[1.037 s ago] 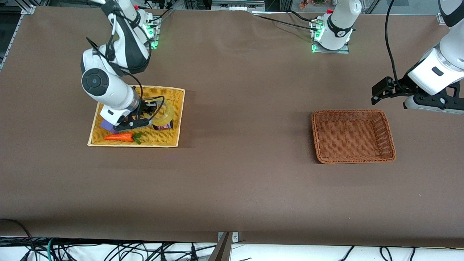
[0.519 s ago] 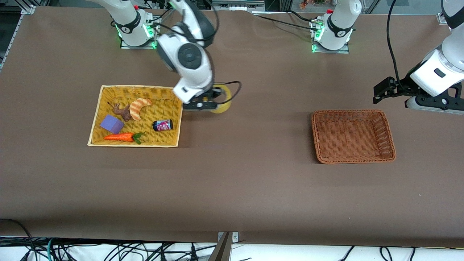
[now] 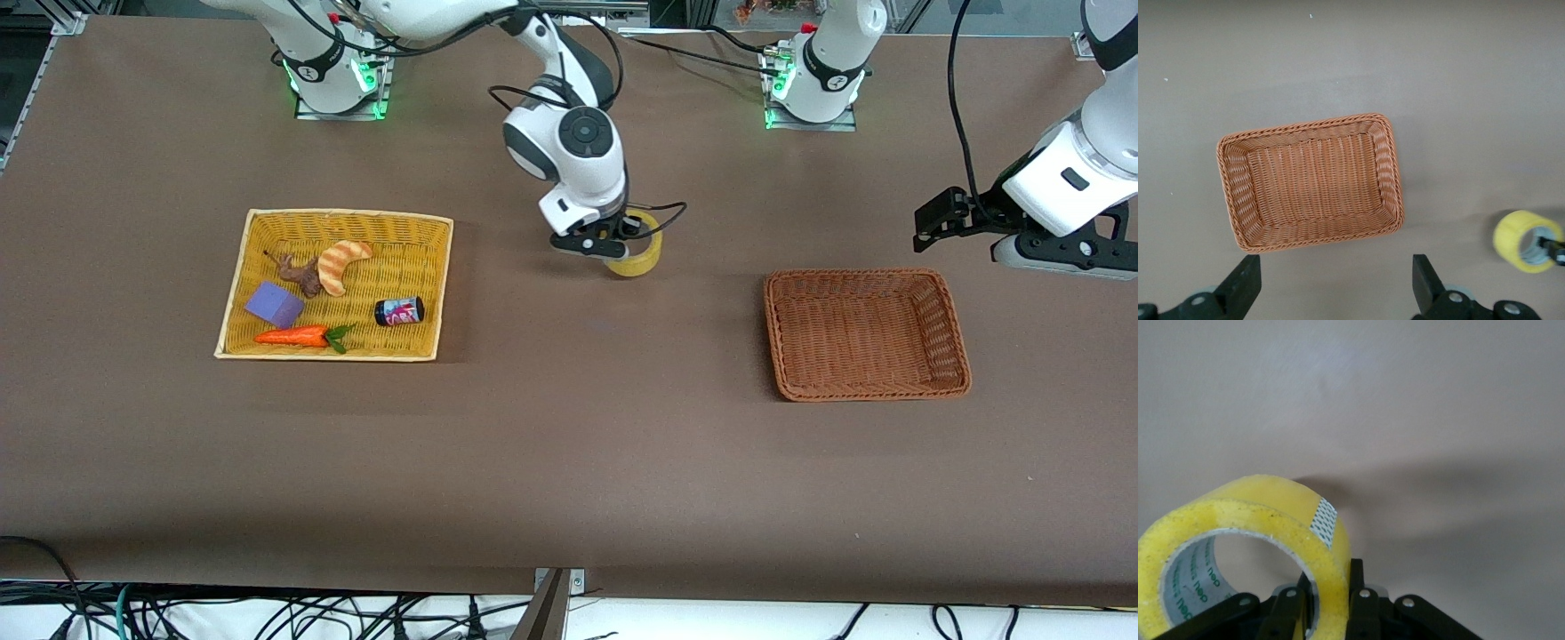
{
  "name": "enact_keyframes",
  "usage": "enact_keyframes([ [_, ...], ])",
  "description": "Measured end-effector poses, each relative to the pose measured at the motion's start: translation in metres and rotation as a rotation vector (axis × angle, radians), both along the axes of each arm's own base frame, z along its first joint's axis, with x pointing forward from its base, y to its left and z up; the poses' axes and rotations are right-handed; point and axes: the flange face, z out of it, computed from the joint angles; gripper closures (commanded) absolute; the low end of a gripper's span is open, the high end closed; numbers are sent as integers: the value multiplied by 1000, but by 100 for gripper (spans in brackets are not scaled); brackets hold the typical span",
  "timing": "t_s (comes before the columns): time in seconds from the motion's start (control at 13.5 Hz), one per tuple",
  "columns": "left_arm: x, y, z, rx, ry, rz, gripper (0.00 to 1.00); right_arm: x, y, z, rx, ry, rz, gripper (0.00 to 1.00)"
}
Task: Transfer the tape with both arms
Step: 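Lift the tape roll with the right gripper and carry it toward the basket, then set the tape roll on the table while the left gripper approaches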
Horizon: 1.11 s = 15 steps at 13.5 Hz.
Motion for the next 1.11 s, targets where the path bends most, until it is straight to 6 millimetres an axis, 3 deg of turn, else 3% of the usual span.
enact_keyframes([
  [0.15,-1,-7,0,-1,0,-13,0,-3,10,-20,16,-4,-11,100],
  [0.22,-1,-11,0,-1,0,-19,0,-1,10,-27,17,-6,-15,88],
  [0.3,-1,-12,0,-1,0,-22,0,2,9,-32,18,-11,-19,62],
  [0.37,-1,-13,0,-1,0,-23,0,3,7,-37,16,-15,-19,27],
  [0.44,-1,-13,0,-2,1,-22,0,4,6,-40,13,-17,-19,9],
  [0.52,-1,-13,0,-8,2,-22,0,5,7,-41,15,-20,-19,1],
  [0.74,-2,-16,-1,-28,12,-21,0,14,9,-30,29,-41,-24,0],
  [0.89,-5,-15,-3,-27,35,-22,0,33,-2,-12,4,-59,-32,0],
  [1.11,-6,-15,-3,-31,43,-19,0,77,-40,45,-48,-74,31,0],
])
